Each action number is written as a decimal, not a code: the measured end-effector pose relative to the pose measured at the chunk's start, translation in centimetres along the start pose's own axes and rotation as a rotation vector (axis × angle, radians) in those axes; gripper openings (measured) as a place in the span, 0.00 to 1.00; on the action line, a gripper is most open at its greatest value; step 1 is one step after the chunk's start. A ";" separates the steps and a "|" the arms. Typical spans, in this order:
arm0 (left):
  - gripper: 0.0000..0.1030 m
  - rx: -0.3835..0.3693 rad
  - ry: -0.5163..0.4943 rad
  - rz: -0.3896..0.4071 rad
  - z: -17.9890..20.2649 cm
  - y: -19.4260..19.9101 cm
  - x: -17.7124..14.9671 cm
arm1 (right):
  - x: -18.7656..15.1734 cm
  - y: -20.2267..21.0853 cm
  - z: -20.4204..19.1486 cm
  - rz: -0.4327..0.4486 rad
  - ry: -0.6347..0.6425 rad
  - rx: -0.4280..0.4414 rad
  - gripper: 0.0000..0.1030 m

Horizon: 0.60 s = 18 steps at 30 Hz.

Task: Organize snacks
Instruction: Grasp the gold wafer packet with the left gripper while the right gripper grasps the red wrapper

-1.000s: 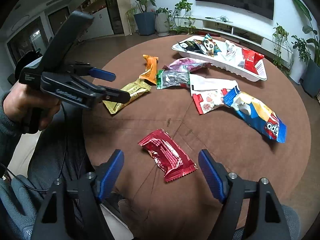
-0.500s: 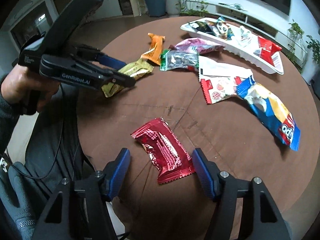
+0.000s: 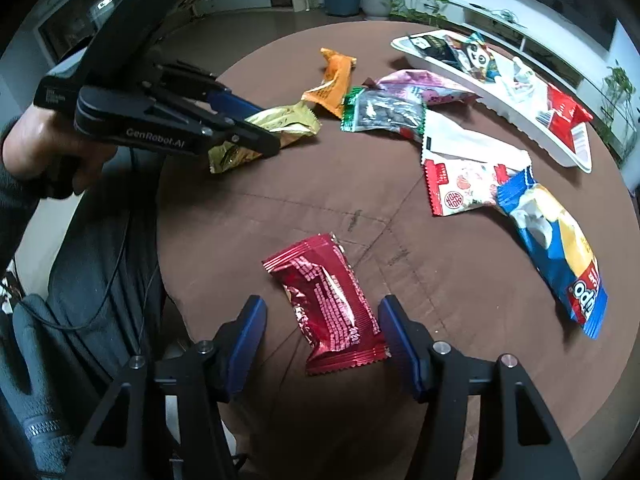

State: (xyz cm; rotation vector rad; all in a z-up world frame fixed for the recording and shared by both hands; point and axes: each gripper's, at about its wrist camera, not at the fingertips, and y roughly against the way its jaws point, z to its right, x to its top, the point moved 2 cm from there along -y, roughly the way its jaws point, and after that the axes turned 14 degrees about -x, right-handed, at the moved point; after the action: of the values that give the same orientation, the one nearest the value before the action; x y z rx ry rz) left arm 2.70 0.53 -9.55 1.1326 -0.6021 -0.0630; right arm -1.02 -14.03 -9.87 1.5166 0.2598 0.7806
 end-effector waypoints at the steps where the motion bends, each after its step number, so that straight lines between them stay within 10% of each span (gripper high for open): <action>1: 0.29 -0.004 0.001 0.003 0.0 0.1 -0.1 | 0.1 0.0 0.0 -0.002 0.007 -0.001 0.59; 18: 0.29 -0.053 0.025 0.032 0.4 0.7 -1.1 | 1.6 -0.9 0.8 -0.071 0.109 0.012 0.42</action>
State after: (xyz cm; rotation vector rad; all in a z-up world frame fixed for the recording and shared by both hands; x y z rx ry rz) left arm 1.44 0.86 -9.27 1.0710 -0.5930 -0.0368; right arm 0.87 -13.58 -10.18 1.4700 0.3984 0.8078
